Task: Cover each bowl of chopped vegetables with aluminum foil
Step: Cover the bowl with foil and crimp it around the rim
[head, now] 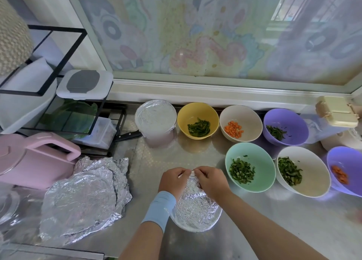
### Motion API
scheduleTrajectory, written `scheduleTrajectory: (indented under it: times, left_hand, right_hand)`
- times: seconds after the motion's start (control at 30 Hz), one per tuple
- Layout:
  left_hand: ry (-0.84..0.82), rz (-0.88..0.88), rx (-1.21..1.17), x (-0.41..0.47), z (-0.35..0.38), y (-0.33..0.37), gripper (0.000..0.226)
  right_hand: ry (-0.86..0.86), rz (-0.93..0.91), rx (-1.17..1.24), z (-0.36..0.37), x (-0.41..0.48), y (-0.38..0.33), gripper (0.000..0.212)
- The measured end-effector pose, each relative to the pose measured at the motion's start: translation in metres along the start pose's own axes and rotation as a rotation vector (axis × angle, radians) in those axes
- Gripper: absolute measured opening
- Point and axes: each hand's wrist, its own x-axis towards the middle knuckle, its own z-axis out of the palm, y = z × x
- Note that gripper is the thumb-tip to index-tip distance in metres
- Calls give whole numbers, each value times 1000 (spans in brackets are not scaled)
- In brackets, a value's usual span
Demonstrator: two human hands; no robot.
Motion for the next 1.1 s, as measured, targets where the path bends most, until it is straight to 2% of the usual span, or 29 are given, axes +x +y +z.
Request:
scheduleTrajectory:
  times: [0.27, 0.4, 0.53, 0.67, 0.77, 0.9, 1.03, 1.1]
  left_hand:
    - [-40, 40, 13, -1, -1, -5, 20]
    - [-54, 55, -25, -3, -6, -10, 21]
    - [8, 37, -111, -11, -4, -14, 21]
    - [116, 1, -111, -14, 1, -18, 20]
    - [111, -19, -108, -14, -1, -19, 19]
    - [136, -62, -157, -15, 1, -24, 22]
    - [154, -63, -125, -16, 2, -22, 31]
    - [159, -45, -100, -19, 1, -20, 28]
  right_hand:
    - [-117, -14, 9, -3, 9, 1, 16]
    - [-63, -9, 64, -6, 7, -1, 4]
    - [-10, 54, 71, -4, 0, -1, 14]
    - [-38, 86, 123, -1, 3, -10, 19]
    - [-42, 56, 96, -1, 6, -9, 9]
    - [-65, 8, 35, 1, 8, -5, 14]
    - [-103, -44, -24, -2, 10, -7, 18]
    - [-144, -42, -34, -4, 10, -9, 22]
